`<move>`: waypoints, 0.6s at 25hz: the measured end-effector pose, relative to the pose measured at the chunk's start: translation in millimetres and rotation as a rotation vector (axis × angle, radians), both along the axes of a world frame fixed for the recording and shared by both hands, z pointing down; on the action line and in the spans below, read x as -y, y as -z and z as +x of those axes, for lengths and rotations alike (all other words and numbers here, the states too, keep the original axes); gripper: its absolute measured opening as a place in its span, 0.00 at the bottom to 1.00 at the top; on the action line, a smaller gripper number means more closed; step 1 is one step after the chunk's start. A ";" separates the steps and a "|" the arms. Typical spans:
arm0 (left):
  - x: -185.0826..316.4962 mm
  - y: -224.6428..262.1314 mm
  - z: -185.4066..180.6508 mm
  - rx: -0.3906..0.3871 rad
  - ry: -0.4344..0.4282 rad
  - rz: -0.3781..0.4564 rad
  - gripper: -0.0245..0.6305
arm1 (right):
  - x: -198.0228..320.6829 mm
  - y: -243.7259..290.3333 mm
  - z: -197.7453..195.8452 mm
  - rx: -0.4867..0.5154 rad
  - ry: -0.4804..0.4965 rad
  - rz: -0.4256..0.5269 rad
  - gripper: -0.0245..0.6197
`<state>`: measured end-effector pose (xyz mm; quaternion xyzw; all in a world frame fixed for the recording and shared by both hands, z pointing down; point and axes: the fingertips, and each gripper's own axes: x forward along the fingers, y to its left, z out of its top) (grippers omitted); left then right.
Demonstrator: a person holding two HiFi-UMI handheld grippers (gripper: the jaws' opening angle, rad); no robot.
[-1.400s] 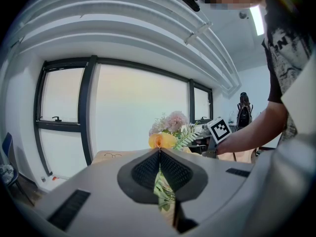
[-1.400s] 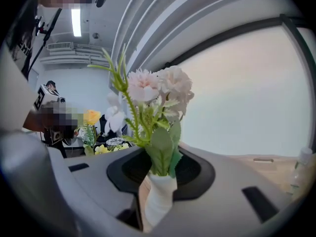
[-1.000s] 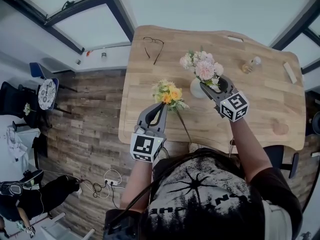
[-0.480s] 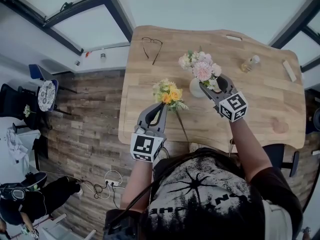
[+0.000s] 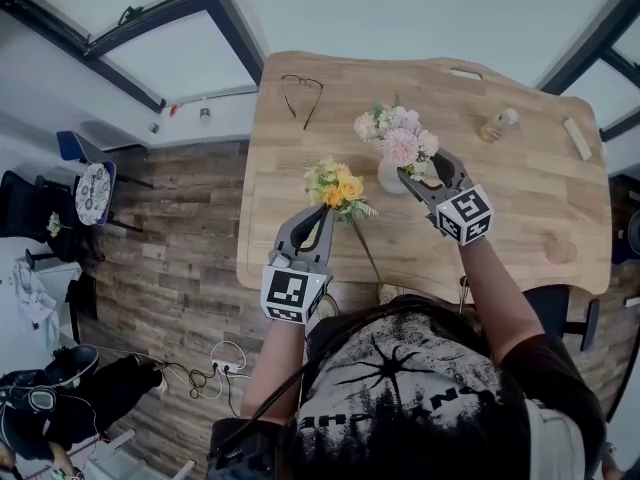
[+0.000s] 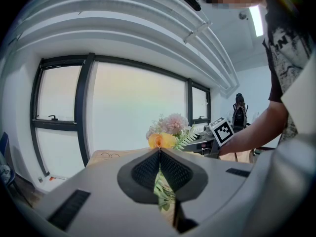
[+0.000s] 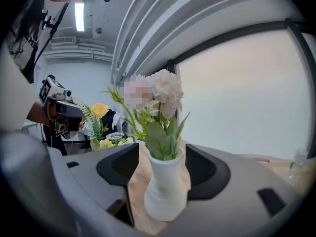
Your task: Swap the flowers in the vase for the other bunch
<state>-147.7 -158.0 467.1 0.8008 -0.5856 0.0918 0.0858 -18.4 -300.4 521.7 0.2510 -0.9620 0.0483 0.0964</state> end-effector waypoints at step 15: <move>-5.2 3.1 3.2 -0.013 -0.018 0.014 0.06 | -7.1 -5.9 16.5 -0.004 -0.065 -0.012 0.49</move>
